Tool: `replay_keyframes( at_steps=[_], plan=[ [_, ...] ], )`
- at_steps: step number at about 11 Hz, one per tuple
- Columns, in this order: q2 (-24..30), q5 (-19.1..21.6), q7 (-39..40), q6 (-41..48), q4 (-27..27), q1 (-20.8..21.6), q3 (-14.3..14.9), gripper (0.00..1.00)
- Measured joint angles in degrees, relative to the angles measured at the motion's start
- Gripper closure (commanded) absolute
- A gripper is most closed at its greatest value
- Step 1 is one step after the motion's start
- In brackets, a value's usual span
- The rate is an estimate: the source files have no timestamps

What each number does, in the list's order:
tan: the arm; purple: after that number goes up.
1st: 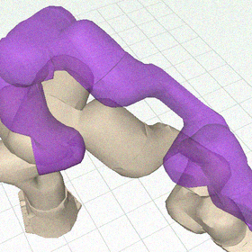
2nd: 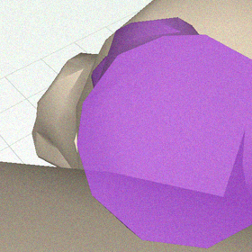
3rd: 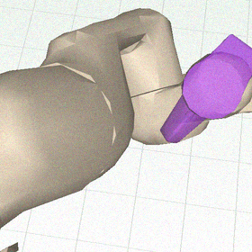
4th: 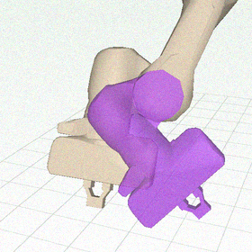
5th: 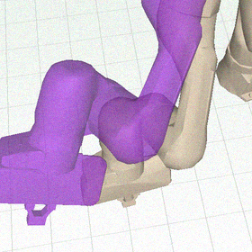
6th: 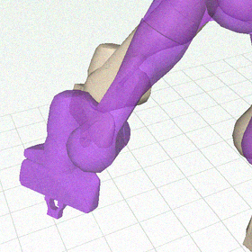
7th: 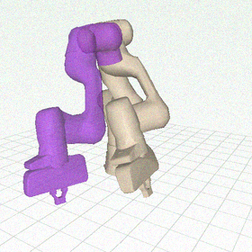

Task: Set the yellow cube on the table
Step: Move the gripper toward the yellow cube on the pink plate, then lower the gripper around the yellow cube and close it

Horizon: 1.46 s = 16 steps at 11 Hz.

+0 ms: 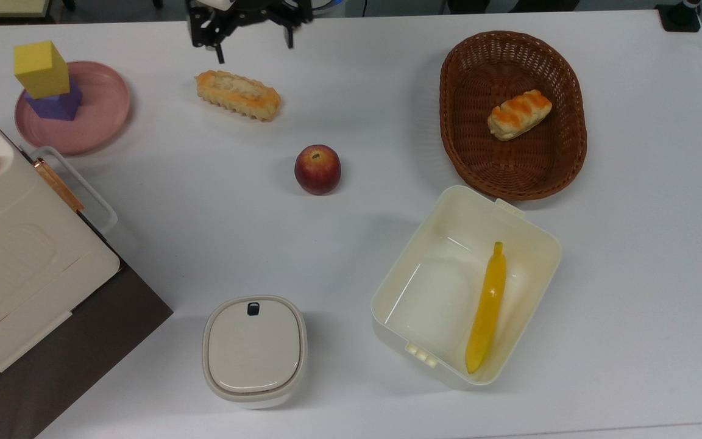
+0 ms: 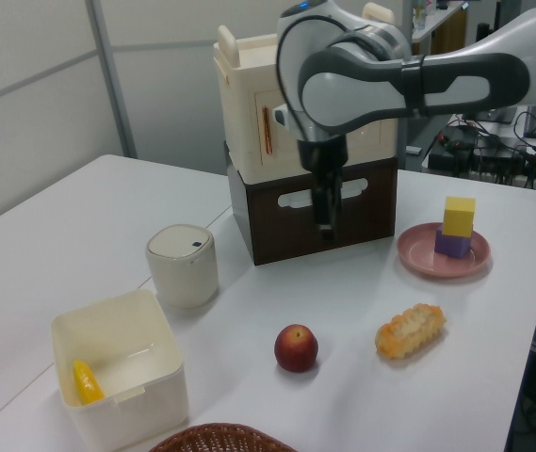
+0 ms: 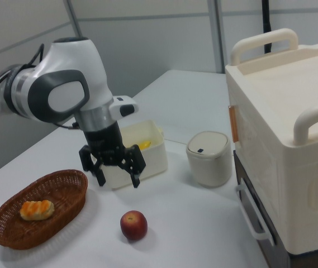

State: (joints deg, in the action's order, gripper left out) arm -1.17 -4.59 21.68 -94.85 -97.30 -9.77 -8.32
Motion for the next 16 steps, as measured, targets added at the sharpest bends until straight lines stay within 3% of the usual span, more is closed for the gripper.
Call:
replay_keyframes(
  at_steps=[5, 8, 10, 14, 16],
  plan=[
    [5.46, 0.00, 23.90, -0.56, -11.69, -1.43, 3.22, 0.00],
    [6.40, 0.00, 28.57, -3.24, -17.55, -1.44, 5.57, 0.00],
    [6.73, -0.01, 28.57, -3.29, -17.42, -1.88, 9.21, 0.00],
    [6.99, -0.02, 28.12, -4.39, -15.38, -3.14, 20.02, 0.00],
    [5.66, -0.01, 24.18, -9.15, -13.76, -3.38, 24.39, 0.00]
  ],
)
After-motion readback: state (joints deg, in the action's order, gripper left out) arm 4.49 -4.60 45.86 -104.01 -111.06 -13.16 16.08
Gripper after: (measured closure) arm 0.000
